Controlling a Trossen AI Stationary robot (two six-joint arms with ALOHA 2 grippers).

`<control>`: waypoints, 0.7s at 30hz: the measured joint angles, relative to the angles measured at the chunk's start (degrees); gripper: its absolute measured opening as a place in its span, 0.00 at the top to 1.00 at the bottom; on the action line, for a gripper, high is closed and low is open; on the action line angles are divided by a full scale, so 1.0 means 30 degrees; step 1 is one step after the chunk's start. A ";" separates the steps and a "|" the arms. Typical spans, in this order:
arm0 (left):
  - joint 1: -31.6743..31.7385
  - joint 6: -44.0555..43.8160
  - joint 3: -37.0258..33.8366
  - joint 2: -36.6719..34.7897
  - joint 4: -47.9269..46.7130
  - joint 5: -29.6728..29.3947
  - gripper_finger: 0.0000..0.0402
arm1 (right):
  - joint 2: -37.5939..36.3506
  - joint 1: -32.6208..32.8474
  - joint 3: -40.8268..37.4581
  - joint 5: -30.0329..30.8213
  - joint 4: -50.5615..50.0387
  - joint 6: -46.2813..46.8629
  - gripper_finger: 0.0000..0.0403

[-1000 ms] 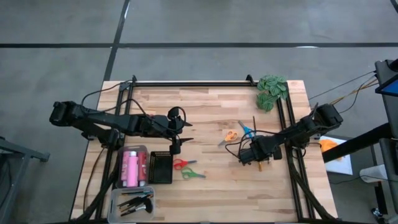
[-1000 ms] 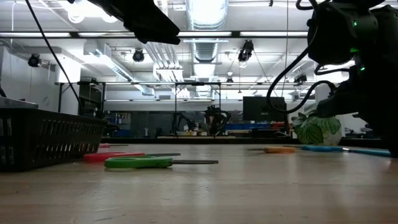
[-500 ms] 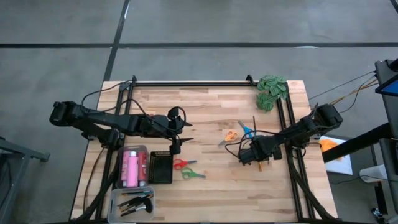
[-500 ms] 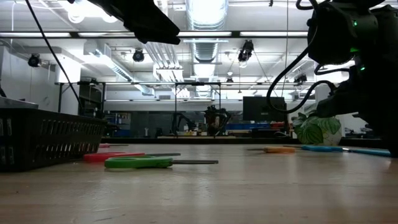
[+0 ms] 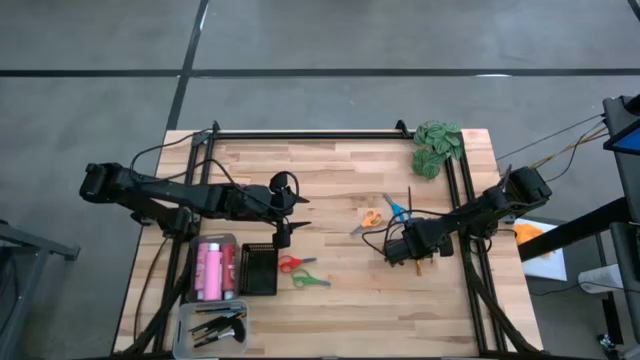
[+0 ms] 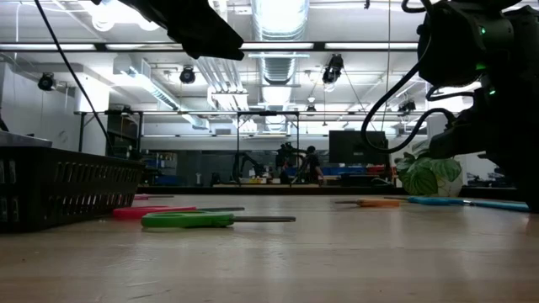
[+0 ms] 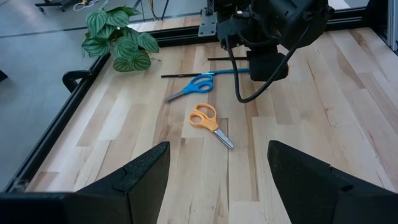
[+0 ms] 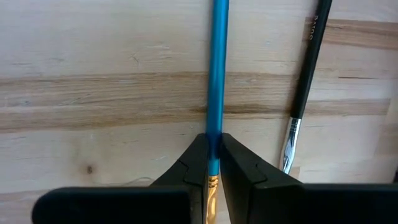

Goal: Pick & Place Paint Supplies
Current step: Put the gold paint brush into the transparent bin

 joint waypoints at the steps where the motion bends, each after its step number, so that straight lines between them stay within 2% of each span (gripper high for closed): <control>1: 0.0000 0.0000 0.0000 0.0000 0.0000 0.0000 0.33 | -0.0058 0.0000 0.0021 0.0066 -0.0023 -0.0006 0.95; 14: 0.0000 0.0000 0.0000 -0.0004 0.0000 0.0004 0.33 | -0.0587 0.0000 0.2368 0.0926 -0.0273 -0.2797 0.95; 18: 0.0000 0.0000 0.0000 -0.0004 0.0000 0.0007 0.33 | -0.0587 0.0051 0.3624 0.2483 -0.0292 -0.4261 0.95; 21: 0.0000 0.0000 0.0000 -0.0007 0.0000 0.0000 0.33 | -0.0587 0.0185 0.4745 0.4928 -0.0143 -0.6089 0.95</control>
